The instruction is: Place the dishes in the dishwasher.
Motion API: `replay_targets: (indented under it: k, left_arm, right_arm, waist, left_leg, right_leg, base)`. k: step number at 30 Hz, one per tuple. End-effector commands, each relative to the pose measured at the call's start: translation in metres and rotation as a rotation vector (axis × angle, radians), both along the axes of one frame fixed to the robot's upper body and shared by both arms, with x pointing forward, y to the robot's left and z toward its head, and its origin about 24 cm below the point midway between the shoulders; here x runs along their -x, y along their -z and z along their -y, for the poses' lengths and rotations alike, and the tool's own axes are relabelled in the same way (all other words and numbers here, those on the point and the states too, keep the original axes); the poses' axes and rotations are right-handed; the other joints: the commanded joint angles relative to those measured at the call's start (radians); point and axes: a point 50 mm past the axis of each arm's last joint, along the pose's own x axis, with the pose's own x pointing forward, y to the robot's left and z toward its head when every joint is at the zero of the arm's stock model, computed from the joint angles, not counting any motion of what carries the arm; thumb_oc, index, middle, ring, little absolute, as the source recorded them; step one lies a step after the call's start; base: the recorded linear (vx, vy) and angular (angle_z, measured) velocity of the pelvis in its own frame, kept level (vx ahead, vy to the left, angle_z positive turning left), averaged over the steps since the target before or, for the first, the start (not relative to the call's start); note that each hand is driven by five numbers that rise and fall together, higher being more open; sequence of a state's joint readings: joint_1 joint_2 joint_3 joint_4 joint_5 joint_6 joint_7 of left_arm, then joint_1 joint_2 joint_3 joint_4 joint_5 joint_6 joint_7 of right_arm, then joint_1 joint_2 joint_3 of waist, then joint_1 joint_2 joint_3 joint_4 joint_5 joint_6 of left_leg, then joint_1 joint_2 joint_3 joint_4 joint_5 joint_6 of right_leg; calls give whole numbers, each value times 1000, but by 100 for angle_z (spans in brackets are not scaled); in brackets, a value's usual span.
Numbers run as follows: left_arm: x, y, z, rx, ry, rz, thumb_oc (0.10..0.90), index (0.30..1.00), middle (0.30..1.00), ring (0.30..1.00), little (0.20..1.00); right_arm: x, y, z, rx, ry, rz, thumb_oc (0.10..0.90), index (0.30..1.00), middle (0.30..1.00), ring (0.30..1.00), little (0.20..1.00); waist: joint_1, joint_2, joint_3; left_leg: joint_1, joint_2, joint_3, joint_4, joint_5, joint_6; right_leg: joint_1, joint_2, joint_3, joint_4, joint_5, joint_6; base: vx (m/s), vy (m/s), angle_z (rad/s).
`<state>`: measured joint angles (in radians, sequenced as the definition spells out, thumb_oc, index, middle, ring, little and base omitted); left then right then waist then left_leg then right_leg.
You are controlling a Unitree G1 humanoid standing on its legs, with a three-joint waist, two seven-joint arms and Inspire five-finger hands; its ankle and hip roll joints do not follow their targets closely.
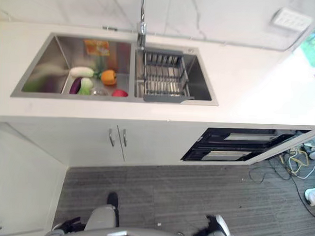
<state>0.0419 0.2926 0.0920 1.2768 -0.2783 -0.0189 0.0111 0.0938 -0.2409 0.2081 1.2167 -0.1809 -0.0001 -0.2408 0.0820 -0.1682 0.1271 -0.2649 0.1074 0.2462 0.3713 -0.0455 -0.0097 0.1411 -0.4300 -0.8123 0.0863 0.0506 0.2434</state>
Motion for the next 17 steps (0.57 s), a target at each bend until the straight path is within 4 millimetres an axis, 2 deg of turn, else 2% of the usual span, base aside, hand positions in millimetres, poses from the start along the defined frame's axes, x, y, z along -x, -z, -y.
replay_targets:
  k: [1, 3, 4, 5, 7, 10, 13, 17]
  left_arm:
    - [0, 3, 14, 45, 49, 32, 800, 900, 900, 900, 900]
    - [-4, 2, 13, 35, 86, 32, 800, 900, 900, 900, 900]
    - [-5, 2, 13, 35, 86, 32, 800, 900, 900, 900, 900]
    - [-11, 2, 16, 35, 126, 36, 800, 900, 900, 900, 900]
    - [-18, 2, 18, 21, 186, 34, 800, 900, 900, 900, 900]
    - [-12, 4, 19, -17, 315, -51, 800, 900, 900, 900, 900]
    - [-1, 8, 27, -45, 384, -113, 800, 900, 900, 900, 900]
    - [5, 14, 46, -21, 467, -146, 800, 900, 900, 900, 900]
  right_arm:
    - [-55, -17, 18, 6, -21, 153, 800, 900, 900, 900, 900]
    - [-58, -16, 15, -9, -6, 163, 800, 900, 900, 900, 900]
    - [-58, -16, 16, -9, -6, 163, 800, 900, 900, 900, 900]
    - [-58, -15, 14, -23, 13, 163, 800, 900, 900, 900, 900]
    - [-61, -17, 16, -22, 17, 163, 800, 900, 900, 900, 900]
    - [-56, -12, 8, -51, 1, 133, 800, 900, 900, 900, 900]
    - [-55, -13, 9, -47, -26, 126, 800, 900, 900, 900, 900]
    - [-56, -13, 13, -40, -19, 131, 800, 900, 900, 900, 900]
  waist:
    - [-4, 147, 47]
    - [-16, 154, 42]
    - [-16, 156, 40]
    - [-25, 155, 36]
    - [-40, 150, 30]
    - [-33, 131, -8]
    - [-32, 139, -28]
    - [-33, 156, -36]
  left_leg:
    - [309, 0, -45, -458, 68, -22]
    - [324, -2, -60, -458, 61, -20]
    - [320, 1, -60, -459, 63, -20]
    - [310, -5, -103, -449, 64, -31]
    - [306, -9, -133, -441, 64, -44]
    - [312, -2, -160, -442, 59, -65]
    - [324, 43, -143, -442, 72, -103]
    - [326, 86, -136, -434, 84, -131]
  right_leg:
    - [-183, 0, 260, 389, 57, -1]
    - [-214, 58, 361, 398, 24, -1]
    - [-215, 62, 359, 391, 29, -2]
    - [-188, 128, 443, 242, -72, -38]
    - [-163, 169, 528, 74, -69, -46]
    - [-109, 183, 499, -10, -59, -46]
    - [-58, 210, 457, -93, -37, -53]
    - [-27, 248, 449, -149, -35, -71]
  base:
    - [20, 259, 17]
    - [4, 73, 35]
    - [51, -85, 24]
    - [63, -152, 24]
    - [104, -179, 40]
    - [131, -183, 85]
    - [102, -192, 68]
    - [40, -143, 12]
